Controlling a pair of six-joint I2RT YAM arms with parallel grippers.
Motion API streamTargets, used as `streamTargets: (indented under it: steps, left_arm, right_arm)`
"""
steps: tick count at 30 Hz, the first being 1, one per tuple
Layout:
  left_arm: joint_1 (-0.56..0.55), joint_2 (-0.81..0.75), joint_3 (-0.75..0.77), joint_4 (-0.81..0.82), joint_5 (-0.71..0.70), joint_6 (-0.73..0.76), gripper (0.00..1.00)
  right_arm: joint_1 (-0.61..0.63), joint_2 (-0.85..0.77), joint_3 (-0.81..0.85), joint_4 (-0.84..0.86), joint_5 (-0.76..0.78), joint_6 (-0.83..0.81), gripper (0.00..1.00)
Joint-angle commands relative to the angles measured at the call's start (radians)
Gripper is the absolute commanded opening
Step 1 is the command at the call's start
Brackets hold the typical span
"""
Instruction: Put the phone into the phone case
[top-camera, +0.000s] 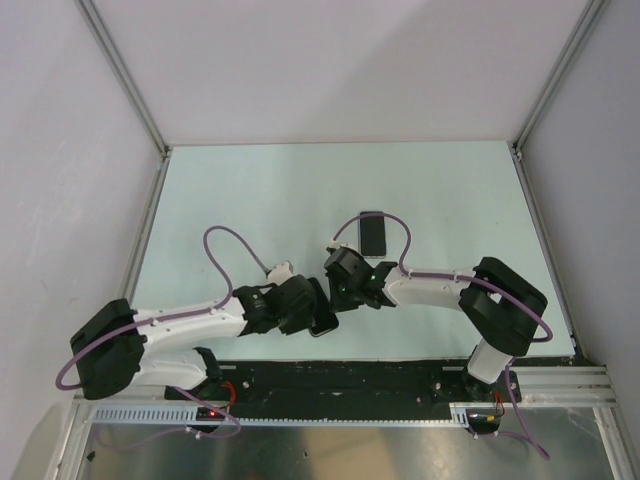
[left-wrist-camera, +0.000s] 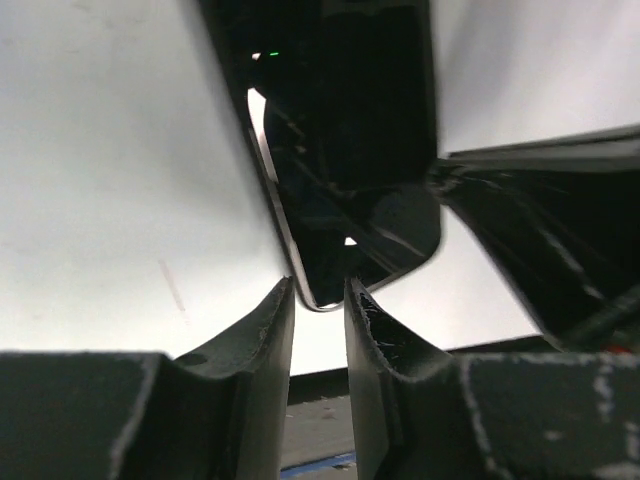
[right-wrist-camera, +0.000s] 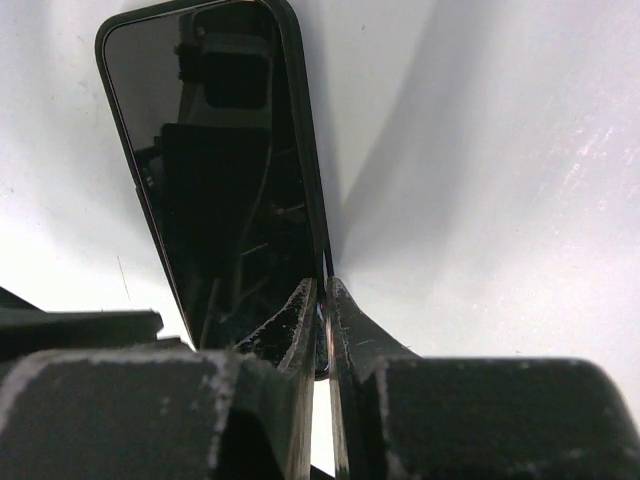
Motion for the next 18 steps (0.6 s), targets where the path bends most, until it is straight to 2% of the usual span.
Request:
streamTargets:
  steps: [1,18]
  left_arm:
    - [-0.015,-0.057,0.025,0.096,0.015,-0.014,0.31]
    - [-0.04,0.028,0.009,0.082,0.024,-0.023,0.25]
  right_arm:
    - [0.016,0.042,-0.015,-0.029,-0.052,0.013,0.11]
    - [0.015,0.042,-0.011,-0.039,-0.046,0.014,0.11]
